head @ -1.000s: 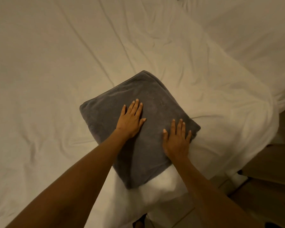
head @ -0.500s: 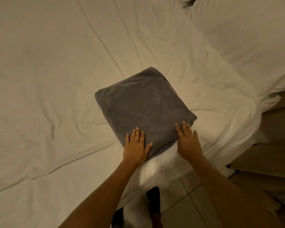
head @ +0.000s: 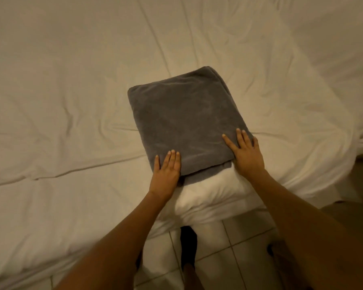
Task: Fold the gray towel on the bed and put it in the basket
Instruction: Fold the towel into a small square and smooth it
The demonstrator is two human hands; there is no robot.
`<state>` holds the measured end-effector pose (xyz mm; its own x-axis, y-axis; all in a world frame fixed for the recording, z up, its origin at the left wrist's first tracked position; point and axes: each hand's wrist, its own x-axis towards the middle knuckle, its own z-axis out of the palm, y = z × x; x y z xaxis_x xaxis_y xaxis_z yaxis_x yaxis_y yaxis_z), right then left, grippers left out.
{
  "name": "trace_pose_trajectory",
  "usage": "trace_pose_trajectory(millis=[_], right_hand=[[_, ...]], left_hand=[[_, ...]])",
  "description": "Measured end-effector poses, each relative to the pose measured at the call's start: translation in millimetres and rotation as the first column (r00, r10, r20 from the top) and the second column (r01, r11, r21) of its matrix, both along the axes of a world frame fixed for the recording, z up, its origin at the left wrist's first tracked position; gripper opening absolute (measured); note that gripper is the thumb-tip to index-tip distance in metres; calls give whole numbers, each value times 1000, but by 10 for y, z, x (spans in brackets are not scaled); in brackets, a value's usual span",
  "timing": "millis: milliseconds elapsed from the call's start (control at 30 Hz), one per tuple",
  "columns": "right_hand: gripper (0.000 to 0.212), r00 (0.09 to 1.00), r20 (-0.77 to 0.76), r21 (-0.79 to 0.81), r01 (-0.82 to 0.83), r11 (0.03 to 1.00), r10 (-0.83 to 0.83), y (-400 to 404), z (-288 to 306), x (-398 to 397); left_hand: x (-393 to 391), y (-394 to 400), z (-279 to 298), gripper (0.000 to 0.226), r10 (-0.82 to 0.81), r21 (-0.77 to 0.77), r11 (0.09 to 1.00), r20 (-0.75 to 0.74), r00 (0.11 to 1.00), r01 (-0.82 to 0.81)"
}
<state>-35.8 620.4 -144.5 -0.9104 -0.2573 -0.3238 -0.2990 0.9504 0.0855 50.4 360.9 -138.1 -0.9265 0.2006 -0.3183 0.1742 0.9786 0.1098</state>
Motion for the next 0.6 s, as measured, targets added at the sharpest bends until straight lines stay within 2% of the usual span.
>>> trace_pose_trajectory(millis=[100,167,300,467,600], right_hand=[[64,999,8,-45,-47,998,48,-12,86,22],[65,992,-48,-91,-123,988,119,-42,133,81],[84,963,-122,-103,-253,962,240,-104,73,255],[83,974,-64,-77,-220,972,215,-132,-123,359],[96,971,-46,-85,-236,968,233,-105,-115,337]], left_hand=[[119,-59,34,51,7,-2,1000,-78,997,-7],[193,-93,57,51,17,20,1000,-163,986,-14],[383,-269,-20,51,61,-47,996,-274,960,-77],[519,-252,-185,58,74,-94,992,-143,987,-88],[479,-78,-151,81,132,-117,983,-99,986,-143]])
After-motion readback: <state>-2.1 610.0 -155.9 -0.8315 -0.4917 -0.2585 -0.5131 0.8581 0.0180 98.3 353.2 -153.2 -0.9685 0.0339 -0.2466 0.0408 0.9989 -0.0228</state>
